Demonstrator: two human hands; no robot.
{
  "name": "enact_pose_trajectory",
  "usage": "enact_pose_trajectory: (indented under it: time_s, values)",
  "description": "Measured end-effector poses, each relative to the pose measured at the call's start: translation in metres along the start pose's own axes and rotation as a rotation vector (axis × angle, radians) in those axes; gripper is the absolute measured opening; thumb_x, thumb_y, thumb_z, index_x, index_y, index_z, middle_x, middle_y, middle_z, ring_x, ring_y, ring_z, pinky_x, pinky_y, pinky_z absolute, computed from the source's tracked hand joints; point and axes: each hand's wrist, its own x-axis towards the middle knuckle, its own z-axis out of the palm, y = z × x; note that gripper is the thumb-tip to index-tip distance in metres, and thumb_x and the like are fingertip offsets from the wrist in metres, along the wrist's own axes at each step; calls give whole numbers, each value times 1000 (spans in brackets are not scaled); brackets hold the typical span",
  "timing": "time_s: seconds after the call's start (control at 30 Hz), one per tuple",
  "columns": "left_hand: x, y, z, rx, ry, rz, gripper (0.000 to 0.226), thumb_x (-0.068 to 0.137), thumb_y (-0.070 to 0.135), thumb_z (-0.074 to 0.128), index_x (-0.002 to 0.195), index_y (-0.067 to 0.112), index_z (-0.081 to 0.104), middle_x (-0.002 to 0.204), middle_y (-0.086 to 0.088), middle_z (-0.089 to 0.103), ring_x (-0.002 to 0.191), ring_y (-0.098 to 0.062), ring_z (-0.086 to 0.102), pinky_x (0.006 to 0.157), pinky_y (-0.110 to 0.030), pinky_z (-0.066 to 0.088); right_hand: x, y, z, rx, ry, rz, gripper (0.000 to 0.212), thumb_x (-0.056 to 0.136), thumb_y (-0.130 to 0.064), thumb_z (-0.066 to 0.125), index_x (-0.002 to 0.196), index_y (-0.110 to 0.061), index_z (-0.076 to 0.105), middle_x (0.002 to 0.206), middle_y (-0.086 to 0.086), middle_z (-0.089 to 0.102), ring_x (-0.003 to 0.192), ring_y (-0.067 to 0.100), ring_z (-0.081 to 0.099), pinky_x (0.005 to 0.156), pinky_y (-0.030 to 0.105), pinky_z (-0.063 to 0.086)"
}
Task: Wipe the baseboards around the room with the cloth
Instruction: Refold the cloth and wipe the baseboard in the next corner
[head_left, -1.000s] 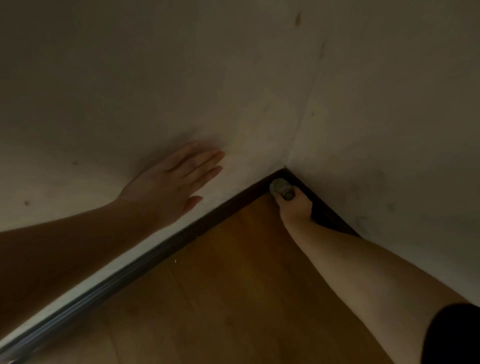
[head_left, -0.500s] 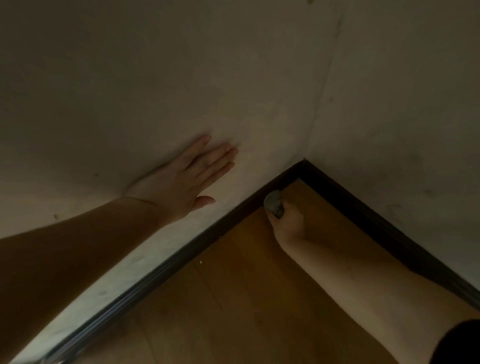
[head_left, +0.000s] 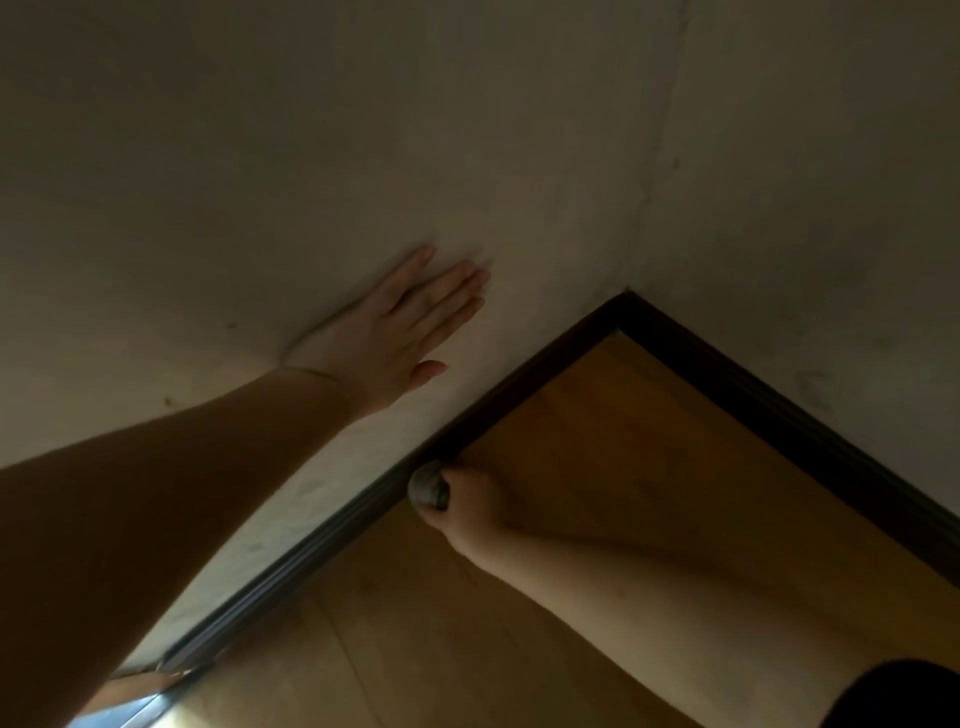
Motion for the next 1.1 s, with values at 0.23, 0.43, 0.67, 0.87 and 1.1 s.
enact_pose_trajectory:
  time_s: [0.23,0.43,0.67,0.87,1.1]
  values:
    - [-1,-2,-3,-11,-23,2,74,101,48,1,152,-2,-19,159,-27,-21,144,-41,-26,109,-64,-28,9,38,-64,1,-81,-144,46,84,-44,76,122,-22,65,123,-1,67,113,17,63,95,31,52]
    - [-1,-1,-3,-13,-24,-5,73,100,46,-3,151,-3,-22,159,-28,-21,148,-42,-17,111,-63,-26,36,86,-159,315,533,86,48,88,-42,73,129,-22,59,123,0,64,113,19,60,92,32,50]
    - [-4,0,0,-15,31,-7,75,101,48,2,153,-2,-16,160,-29,-19,148,-44,-18,113,-63,-23,74,93,-215,174,808,193,56,96,-36,64,145,-14,48,137,17,52,125,32,51,105,41,45]
    - [-1,0,3,-22,32,11,75,101,47,5,153,-4,-14,158,-32,-20,146,-48,-22,113,-66,-20,94,78,-210,207,752,232,50,96,-26,66,143,-14,52,138,18,50,126,34,50,106,41,44]
    - [-2,0,-3,33,-22,28,71,100,41,-4,150,-7,-19,158,-33,-21,146,-48,-18,111,-67,-23,67,44,-149,192,707,199,52,94,-20,65,144,-18,49,133,14,53,122,29,51,101,43,48]
